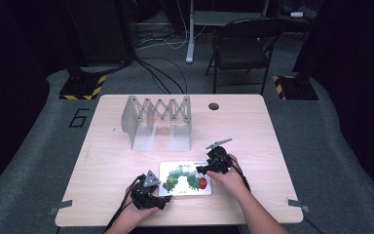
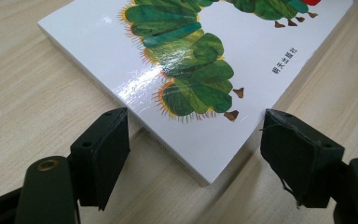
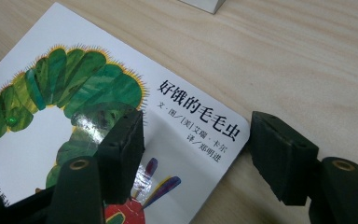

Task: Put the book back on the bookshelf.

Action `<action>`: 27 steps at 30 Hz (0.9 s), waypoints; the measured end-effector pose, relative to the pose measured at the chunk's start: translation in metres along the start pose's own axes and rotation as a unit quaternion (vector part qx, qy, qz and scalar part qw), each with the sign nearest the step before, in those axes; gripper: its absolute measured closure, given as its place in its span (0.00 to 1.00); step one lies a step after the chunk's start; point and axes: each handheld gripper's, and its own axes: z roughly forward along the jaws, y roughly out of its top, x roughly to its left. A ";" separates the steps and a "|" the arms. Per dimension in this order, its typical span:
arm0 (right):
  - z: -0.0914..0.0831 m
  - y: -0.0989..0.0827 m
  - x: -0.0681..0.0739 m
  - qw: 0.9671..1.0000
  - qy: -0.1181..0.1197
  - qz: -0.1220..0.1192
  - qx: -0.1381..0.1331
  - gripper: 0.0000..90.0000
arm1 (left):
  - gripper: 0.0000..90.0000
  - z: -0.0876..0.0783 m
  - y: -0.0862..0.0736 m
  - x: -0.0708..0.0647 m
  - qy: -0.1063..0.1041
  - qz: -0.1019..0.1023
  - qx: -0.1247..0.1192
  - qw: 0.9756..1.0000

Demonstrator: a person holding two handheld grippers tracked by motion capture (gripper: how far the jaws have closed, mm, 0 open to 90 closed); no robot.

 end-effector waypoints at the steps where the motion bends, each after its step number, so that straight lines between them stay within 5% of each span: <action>1: 0.000 0.000 -0.001 1.000 0.000 -0.003 0.000 0.41 | 0.26 0.000 0.000 0.000 0.004 0.006 0.001 1.000; 12: -0.006 -0.004 0.002 1.000 0.002 0.005 0.015 0.43 | 0.22 0.002 -0.002 -0.010 0.025 0.031 0.009 0.999; 27: -0.005 -0.004 0.002 1.000 -0.003 0.007 0.007 0.41 | 0.20 0.003 -0.003 -0.015 0.032 0.023 0.001 0.999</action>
